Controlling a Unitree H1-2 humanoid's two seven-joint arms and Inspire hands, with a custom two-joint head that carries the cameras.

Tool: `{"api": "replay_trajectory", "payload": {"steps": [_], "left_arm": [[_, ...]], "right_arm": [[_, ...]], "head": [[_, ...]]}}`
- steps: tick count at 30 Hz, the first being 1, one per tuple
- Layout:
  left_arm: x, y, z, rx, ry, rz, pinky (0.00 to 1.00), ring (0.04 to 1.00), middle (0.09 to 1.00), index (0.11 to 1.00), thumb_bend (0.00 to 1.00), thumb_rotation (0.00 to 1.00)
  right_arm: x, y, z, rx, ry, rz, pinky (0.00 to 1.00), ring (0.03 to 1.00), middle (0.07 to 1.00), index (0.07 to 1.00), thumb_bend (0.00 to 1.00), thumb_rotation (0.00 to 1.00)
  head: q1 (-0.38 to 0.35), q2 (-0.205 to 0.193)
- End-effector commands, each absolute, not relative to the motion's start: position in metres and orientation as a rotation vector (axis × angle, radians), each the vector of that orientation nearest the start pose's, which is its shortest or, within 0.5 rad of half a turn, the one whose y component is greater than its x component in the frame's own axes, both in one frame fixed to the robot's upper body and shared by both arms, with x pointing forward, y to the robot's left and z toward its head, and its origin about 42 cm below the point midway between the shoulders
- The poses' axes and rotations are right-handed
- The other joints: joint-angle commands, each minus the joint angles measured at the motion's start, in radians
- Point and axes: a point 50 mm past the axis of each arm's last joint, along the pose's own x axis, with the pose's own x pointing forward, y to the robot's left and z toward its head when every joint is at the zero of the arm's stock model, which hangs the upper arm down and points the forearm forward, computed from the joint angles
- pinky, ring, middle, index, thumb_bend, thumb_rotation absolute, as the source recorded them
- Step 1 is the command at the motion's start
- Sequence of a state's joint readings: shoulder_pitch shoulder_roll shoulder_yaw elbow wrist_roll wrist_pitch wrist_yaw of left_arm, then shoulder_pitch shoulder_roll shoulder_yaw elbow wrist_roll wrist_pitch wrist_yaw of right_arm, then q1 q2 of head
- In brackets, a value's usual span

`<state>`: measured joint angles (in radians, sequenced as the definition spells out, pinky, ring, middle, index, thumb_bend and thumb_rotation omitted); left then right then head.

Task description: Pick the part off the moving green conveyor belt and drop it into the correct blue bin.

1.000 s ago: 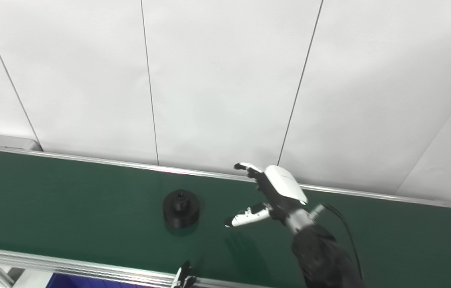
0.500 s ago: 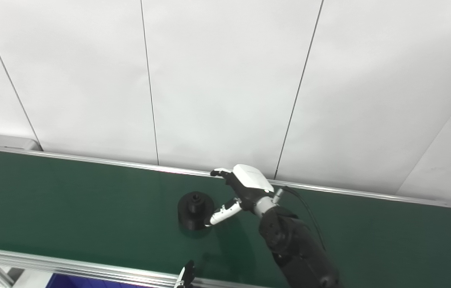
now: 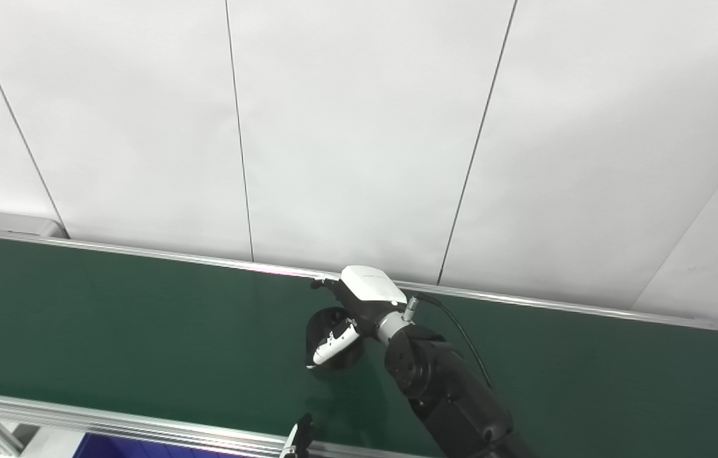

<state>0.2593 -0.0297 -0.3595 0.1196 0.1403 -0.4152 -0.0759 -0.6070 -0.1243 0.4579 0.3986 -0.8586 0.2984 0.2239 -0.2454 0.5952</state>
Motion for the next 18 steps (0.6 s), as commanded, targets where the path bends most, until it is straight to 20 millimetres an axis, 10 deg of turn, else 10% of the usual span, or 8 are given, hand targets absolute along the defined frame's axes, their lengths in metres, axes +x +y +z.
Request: {"api": "replay_trajectory", "payload": {"steps": [1, 6, 10, 18], "left_arm": [[0.171, 0.089, 0.052, -0.045, -0.136, -0.413, 0.99, 1.000, 1.000, 1.000, 0.82, 0.91], [0.171, 0.090, 0.054, -0.042, -0.132, -0.413, 0.98, 1.000, 1.000, 1.000, 0.83, 0.91], [0.172, 0.091, 0.055, -0.033, -0.128, -0.416, 0.96, 1.000, 1.000, 1.000, 0.84, 0.93], [0.173, 0.094, 0.054, -0.014, -0.133, -0.424, 0.94, 1.000, 1.000, 1.000, 0.82, 0.94]], "right_arm": [[0.451, -0.107, 0.180, -1.325, -0.053, 0.387, 0.56, 0.751, 0.857, 0.824, 1.00, 0.26], [0.450, -0.110, 0.172, -1.580, 0.064, 0.457, 0.46, 0.579, 0.685, 0.698, 0.97, 0.21], [0.446, -0.111, 0.166, -1.807, 0.119, 0.445, 0.25, 0.326, 0.492, 0.540, 0.58, 0.02], [0.451, -0.111, 0.182, -1.895, 0.266, 0.512, 0.24, 0.338, 0.460, 0.512, 0.52, 0.01]], "head": [[-0.001, 0.003], [-0.008, 0.010], [-0.019, 0.016], [-0.036, 0.018]]}}
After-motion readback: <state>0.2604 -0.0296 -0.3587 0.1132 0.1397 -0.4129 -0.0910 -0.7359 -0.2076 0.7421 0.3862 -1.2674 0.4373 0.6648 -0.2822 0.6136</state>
